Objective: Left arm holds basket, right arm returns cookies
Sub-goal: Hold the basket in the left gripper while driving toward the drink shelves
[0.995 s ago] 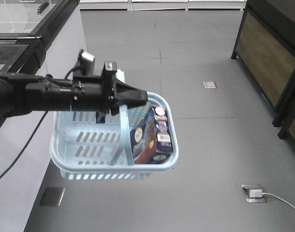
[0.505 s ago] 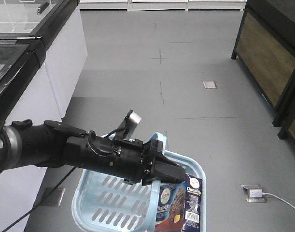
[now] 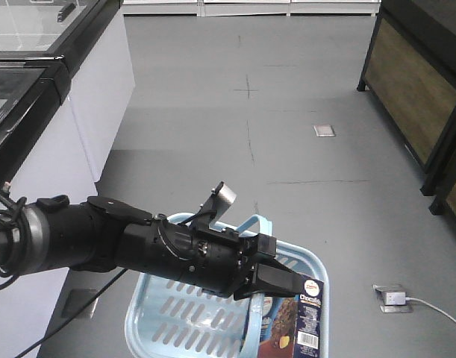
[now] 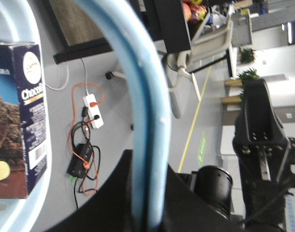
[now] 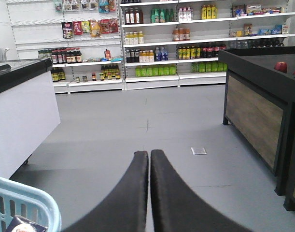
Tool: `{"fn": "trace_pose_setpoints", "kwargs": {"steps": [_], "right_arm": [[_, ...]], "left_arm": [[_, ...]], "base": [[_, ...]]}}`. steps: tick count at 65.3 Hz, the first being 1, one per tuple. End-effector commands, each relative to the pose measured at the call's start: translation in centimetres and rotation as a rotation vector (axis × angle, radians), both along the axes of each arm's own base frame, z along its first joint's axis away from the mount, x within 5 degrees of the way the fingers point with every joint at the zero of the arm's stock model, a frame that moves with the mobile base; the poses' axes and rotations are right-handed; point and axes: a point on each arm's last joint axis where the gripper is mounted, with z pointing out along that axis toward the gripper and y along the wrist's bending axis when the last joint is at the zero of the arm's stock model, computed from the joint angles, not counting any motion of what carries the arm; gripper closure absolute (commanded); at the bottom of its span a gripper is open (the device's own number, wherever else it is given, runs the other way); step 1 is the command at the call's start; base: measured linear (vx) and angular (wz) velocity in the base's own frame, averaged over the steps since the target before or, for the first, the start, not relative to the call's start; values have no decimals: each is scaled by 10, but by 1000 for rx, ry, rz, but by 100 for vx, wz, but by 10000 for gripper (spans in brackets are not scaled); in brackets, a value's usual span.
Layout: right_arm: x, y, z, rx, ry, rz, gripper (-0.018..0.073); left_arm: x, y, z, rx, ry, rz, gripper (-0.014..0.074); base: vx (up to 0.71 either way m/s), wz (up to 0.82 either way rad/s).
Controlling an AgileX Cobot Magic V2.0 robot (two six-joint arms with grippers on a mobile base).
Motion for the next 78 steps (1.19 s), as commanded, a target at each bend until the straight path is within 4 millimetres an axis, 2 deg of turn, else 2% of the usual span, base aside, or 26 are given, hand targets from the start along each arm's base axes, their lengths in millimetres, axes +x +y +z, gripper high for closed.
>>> {"fn": "trace_pose_setpoints", "kwargs": {"steps": [1, 78], "right_arm": [[-1, 0, 6, -9, -83, 1, 567], [-1, 0, 6, -9, -83, 1, 567]], "left_arm": [[1, -2, 33, -132, -12, 39, 603], [1, -2, 33, -132, -12, 39, 603]], "base": [[0, 0], [0, 0]]}}
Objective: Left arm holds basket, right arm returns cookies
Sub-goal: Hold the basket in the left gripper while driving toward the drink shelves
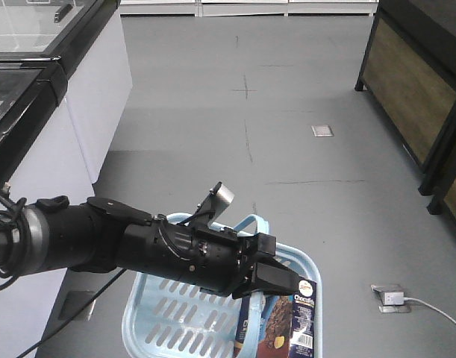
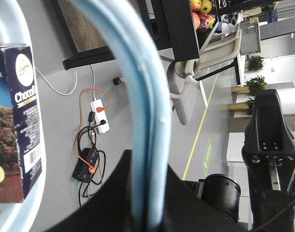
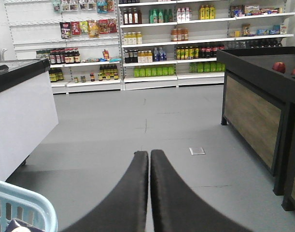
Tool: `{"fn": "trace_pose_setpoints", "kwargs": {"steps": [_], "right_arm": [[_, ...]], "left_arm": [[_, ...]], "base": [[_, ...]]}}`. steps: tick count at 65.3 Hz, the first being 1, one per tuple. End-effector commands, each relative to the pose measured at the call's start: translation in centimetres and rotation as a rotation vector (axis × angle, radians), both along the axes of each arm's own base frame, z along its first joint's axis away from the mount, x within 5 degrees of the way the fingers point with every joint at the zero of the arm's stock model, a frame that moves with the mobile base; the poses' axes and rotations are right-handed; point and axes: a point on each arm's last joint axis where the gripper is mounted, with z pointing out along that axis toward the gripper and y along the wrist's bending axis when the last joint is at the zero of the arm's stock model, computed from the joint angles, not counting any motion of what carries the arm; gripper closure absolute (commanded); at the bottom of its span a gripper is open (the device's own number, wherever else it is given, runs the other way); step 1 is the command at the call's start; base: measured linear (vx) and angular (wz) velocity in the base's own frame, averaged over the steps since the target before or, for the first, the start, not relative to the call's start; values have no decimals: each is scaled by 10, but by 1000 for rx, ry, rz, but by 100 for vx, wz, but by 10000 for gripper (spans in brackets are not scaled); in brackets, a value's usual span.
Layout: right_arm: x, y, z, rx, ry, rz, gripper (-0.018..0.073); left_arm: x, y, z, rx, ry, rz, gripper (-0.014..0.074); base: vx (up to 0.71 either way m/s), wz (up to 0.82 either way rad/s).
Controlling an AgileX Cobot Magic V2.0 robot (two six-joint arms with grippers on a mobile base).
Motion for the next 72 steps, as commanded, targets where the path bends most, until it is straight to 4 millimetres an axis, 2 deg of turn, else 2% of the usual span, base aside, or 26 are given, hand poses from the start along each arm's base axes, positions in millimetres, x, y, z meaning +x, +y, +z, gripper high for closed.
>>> {"fn": "trace_pose_setpoints", "kwargs": {"steps": [1, 72], "right_arm": [[-1, 0, 6, -9, -83, 1, 567], [-1, 0, 6, -9, -83, 1, 567]], "left_arm": [[-1, -3, 35, -148, -14, 14, 603], [-1, -3, 35, -149, -14, 14, 603]], "base": [[3, -3], [15, 1]]}}
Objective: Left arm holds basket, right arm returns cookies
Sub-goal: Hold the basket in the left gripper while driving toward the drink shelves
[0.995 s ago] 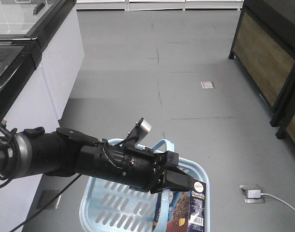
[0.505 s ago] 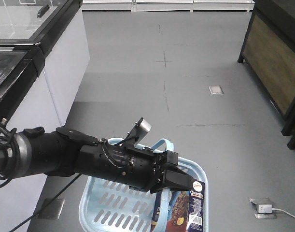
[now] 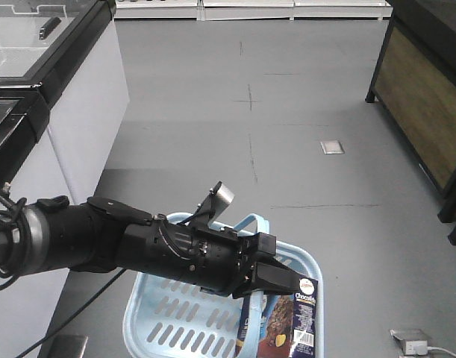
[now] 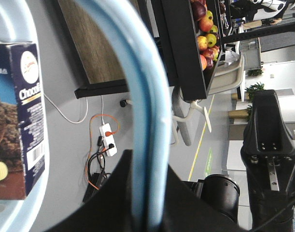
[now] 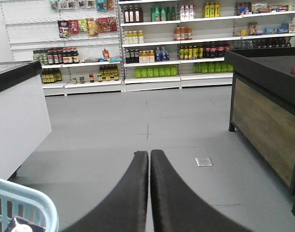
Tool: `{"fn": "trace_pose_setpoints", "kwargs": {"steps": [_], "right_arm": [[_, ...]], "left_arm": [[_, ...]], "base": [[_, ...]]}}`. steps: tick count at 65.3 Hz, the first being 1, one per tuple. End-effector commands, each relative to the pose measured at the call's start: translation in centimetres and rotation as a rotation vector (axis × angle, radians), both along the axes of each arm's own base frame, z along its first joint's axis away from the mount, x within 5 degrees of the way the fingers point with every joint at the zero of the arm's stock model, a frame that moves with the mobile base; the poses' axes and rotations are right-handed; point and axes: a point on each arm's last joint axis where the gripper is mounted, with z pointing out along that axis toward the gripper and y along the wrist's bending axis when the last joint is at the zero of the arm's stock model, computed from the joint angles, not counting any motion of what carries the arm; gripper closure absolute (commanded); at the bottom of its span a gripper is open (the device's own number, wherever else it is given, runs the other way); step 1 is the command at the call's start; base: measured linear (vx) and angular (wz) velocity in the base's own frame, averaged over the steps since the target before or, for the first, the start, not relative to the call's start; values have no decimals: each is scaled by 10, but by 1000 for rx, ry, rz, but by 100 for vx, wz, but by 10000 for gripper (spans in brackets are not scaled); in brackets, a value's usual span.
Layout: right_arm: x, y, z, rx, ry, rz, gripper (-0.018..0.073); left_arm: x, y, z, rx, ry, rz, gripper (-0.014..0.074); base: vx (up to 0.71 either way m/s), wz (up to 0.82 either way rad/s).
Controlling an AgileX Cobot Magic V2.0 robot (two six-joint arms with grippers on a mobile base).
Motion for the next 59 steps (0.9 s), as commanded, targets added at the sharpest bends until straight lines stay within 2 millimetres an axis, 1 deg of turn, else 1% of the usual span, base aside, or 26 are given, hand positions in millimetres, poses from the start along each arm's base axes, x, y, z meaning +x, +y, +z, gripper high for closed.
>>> {"fn": "trace_pose_setpoints", "kwargs": {"steps": [1, 29, 59], "right_arm": [[-1, 0, 6, -9, -83, 1, 567], [-1, 0, 6, -9, -83, 1, 567], [-1, 0, 6, -9, -83, 1, 567]], "left_arm": [[-1, -2, 35, -147, -16, 14, 603], [-1, -2, 35, -147, -16, 14, 603], [-1, -2, 35, -147, -16, 14, 603]], "base": [[22, 1], [22, 0], [25, -11]]}}
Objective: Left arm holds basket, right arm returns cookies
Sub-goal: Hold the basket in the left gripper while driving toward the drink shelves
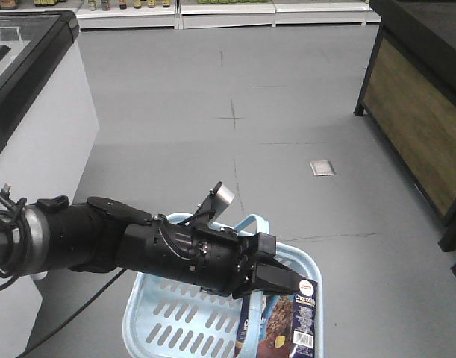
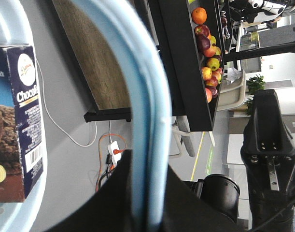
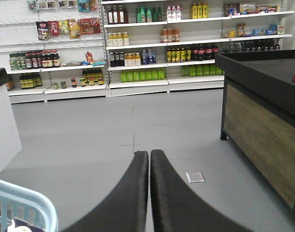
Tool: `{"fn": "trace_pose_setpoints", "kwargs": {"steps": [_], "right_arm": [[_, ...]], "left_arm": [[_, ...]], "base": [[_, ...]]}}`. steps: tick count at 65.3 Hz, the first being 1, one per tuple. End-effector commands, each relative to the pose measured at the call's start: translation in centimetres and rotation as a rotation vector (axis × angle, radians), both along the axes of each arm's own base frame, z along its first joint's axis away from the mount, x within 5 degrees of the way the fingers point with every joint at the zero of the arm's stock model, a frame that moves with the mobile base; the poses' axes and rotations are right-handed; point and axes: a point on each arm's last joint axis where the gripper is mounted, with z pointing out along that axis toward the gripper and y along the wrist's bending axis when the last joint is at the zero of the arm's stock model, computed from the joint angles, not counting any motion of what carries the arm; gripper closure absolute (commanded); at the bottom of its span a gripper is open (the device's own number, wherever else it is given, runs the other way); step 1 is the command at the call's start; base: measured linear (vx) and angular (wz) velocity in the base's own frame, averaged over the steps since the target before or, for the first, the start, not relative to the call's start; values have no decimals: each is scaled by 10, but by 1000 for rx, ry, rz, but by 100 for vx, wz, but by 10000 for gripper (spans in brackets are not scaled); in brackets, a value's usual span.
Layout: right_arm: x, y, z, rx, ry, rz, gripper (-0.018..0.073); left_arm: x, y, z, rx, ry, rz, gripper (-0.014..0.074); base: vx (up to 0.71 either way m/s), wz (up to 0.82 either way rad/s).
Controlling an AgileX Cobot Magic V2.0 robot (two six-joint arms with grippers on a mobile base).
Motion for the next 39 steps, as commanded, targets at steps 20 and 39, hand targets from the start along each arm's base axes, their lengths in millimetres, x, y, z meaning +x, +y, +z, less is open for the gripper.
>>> {"fn": "trace_pose_setpoints", "kwargs": {"steps": [20, 39], "right_arm": [[-1, 0, 6, -9, -83, 1, 567], [-1, 0, 6, -9, -83, 1, 567]], "left_arm": [[-1, -2, 35, -147, -16, 14, 603], [-1, -2, 35, -147, -16, 14, 603]], "base": [[28, -7], [30, -2]]}}
